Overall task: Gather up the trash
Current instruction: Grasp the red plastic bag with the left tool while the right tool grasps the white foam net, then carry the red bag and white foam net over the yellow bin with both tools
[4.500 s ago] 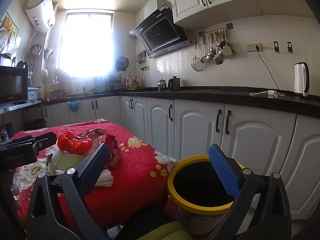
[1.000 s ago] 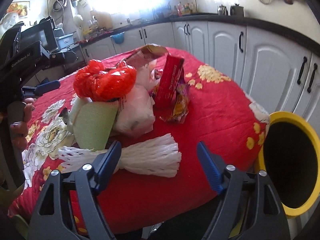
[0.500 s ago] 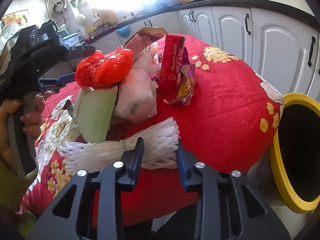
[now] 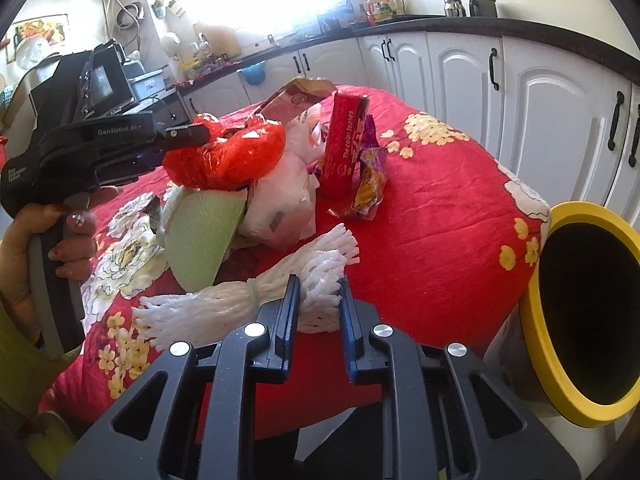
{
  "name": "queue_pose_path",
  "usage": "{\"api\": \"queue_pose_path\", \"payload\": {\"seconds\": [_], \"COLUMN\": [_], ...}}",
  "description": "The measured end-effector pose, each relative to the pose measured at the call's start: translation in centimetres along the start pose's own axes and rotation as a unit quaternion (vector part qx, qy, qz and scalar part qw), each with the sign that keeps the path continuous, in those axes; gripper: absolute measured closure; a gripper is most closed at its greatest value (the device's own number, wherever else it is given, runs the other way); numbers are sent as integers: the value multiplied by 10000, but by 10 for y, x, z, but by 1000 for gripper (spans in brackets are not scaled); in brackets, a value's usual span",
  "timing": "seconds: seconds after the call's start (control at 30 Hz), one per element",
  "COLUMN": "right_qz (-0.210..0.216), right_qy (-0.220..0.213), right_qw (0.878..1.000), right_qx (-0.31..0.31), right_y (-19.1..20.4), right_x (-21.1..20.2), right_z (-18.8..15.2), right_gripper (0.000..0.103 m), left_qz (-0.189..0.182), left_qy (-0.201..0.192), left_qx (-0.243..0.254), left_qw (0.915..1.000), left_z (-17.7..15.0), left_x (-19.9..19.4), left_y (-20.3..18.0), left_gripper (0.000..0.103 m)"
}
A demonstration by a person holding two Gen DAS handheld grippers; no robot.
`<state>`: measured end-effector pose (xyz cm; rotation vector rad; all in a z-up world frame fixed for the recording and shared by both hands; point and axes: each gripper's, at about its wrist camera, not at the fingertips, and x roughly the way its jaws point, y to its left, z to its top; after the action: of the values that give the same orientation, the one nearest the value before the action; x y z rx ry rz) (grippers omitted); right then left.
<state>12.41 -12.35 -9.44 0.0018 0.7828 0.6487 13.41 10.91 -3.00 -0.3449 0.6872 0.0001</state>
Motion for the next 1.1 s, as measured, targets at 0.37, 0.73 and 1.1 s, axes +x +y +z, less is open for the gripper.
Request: {"api": "queue_pose_path", "payload": {"seconds": [0.37, 0.73, 1.1], "right_qz": [-154, -497, -962], "right_qy": [-455, -939, -1273], "right_qw": [9988, 9942, 9860], "right_qx": [-46, 148, 489], "right_y": [-2, -27, -69], "right_x": [-33, -68, -100], "right_z": [8, 20, 24], "right_gripper": [86, 86, 86], "left_qz": [-148, -287, -555], "left_qy": [-531, -738, -747], "left_qx": [304, 689, 939], "left_qw": [9980, 9945, 9912], "left_z": [8, 7, 3], "left_x": [-40, -49, -37], "left_y": [-24, -67, -111], "left_gripper": [89, 89, 88]}}
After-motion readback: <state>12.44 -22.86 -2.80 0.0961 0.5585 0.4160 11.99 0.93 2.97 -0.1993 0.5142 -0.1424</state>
